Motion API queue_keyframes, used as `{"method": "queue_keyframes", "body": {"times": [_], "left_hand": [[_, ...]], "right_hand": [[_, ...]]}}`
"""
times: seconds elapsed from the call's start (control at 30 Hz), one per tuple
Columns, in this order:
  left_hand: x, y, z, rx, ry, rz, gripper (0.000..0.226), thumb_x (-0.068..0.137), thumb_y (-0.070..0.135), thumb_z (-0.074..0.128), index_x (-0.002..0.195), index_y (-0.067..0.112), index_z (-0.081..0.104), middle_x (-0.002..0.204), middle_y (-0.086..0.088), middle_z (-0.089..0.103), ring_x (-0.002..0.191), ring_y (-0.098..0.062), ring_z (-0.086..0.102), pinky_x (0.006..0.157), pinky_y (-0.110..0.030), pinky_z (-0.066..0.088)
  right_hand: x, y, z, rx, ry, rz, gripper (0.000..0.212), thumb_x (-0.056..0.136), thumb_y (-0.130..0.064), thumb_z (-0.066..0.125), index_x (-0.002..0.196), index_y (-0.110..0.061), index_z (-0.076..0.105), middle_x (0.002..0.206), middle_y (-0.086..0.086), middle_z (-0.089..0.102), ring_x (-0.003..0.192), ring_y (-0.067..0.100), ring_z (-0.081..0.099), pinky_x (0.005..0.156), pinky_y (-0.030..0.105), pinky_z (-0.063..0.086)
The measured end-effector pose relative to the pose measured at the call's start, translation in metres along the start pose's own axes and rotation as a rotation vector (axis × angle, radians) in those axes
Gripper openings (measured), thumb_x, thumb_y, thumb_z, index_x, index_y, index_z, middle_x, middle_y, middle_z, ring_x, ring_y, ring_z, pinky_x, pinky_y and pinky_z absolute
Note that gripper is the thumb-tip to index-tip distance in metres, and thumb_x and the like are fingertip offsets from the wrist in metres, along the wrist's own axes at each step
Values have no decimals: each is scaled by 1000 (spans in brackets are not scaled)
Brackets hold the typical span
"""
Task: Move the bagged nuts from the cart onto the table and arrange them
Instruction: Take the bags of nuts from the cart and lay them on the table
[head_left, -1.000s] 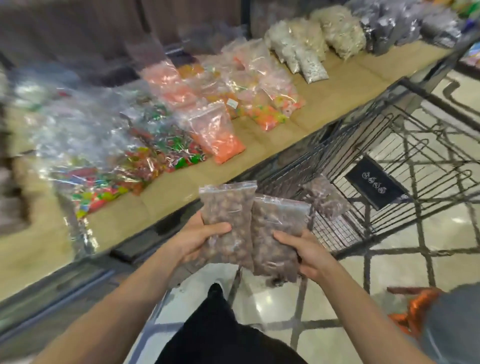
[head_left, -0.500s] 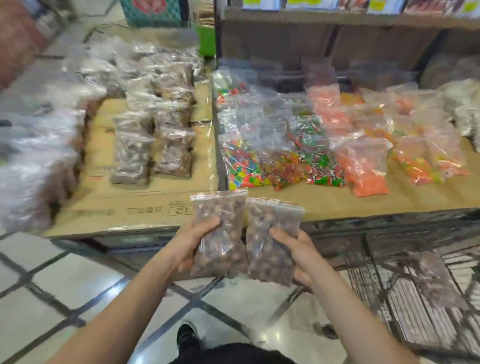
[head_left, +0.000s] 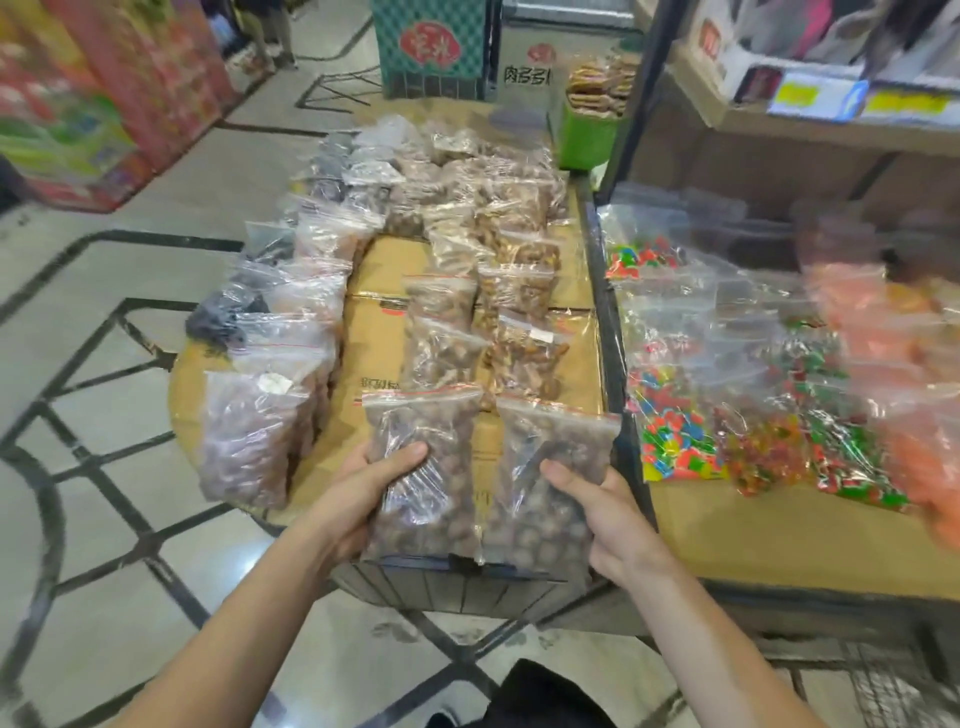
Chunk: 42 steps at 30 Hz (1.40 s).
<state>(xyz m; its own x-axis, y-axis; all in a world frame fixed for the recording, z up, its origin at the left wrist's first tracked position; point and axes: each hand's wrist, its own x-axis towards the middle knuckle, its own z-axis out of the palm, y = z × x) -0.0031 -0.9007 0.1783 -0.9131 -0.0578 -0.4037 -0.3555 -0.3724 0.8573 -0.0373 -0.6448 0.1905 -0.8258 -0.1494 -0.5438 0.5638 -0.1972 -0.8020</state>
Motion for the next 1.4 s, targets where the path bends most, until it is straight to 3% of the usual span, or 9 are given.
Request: {"method": "queue_keyframes", "body": {"times": [0.1, 0.23, 0.3, 0.43, 0.53, 0.7, 0.93, 1.07, 1.4], "left_hand": [[20, 12, -10, -36, 25, 14, 48, 75, 15, 85, 120, 14, 67, 110, -11, 77, 95, -21, 76, 69, -30, 61], [51, 29, -17, -67, 44, 2, 60, 74, 23, 84, 129, 12, 64, 119, -16, 73, 111, -34, 70, 98, -54, 54], [71, 39, -19, -27, 51, 23, 55, 78, 25, 86, 128, 17, 65, 120, -7, 74, 114, -24, 70, 103, -49, 51], [114, 66, -18, 16, 88, 39, 25, 92, 14, 70, 114, 23, 65, 98, 11, 79, 91, -2, 73, 67, -17, 57], [142, 89, -17, 35, 106, 55, 20, 95, 12, 66, 102, 30, 59, 75, 22, 75, 67, 10, 69, 52, -14, 53], [188, 121, -24, -22, 217, 49, 31, 87, 18, 76, 117, 16, 67, 106, -9, 78, 88, -20, 77, 64, -33, 60], [276, 169, -46, 57, 264, 15, 87, 59, 40, 97, 130, 5, 61, 111, -18, 75, 100, -38, 74, 87, -59, 58], [329, 187, -61, 29, 323, 10, 62, 69, 32, 92, 122, 10, 68, 107, -16, 77, 98, -37, 75, 88, -60, 57], [467, 208, -76, 153, 356, 4, 33, 78, 27, 86, 105, 13, 72, 92, -10, 79, 76, -22, 77, 63, -34, 62]], "right_hand": [[23, -11, 13, -8, -23, 2, 64, 63, -24, 91, 121, -10, 69, 110, 16, 78, 102, 36, 76, 94, 60, 57], [56, -30, 29, 8, -60, 12, 59, 66, -20, 88, 119, -6, 68, 108, 19, 78, 99, 37, 76, 89, 52, 59], [74, -42, 38, 10, -56, 18, 52, 68, -16, 87, 115, -8, 67, 102, 17, 80, 95, 36, 77, 88, 52, 60], [115, -67, 50, 6, -48, 46, 48, 75, -14, 87, 117, -10, 62, 102, 16, 80, 97, 38, 77, 96, 60, 57], [146, -87, 57, 13, -71, 46, 40, 77, -12, 85, 112, -10, 65, 105, 18, 79, 99, 39, 76, 98, 60, 56], [188, -118, 71, -63, -82, -14, 31, 81, -14, 84, 109, -10, 70, 99, 12, 81, 89, 29, 78, 83, 42, 61], [234, -153, 91, -48, -31, -9, 69, 62, -32, 93, 120, -11, 63, 101, 10, 81, 92, 30, 79, 77, 43, 62], [249, -155, 102, -20, 25, -9, 79, 56, -32, 92, 126, -11, 60, 103, 11, 81, 90, 29, 79, 67, 38, 62], [269, -145, 127, -100, 161, 8, 80, 51, -29, 96, 121, -5, 65, 101, 18, 80, 91, 37, 78, 87, 59, 60]]}}
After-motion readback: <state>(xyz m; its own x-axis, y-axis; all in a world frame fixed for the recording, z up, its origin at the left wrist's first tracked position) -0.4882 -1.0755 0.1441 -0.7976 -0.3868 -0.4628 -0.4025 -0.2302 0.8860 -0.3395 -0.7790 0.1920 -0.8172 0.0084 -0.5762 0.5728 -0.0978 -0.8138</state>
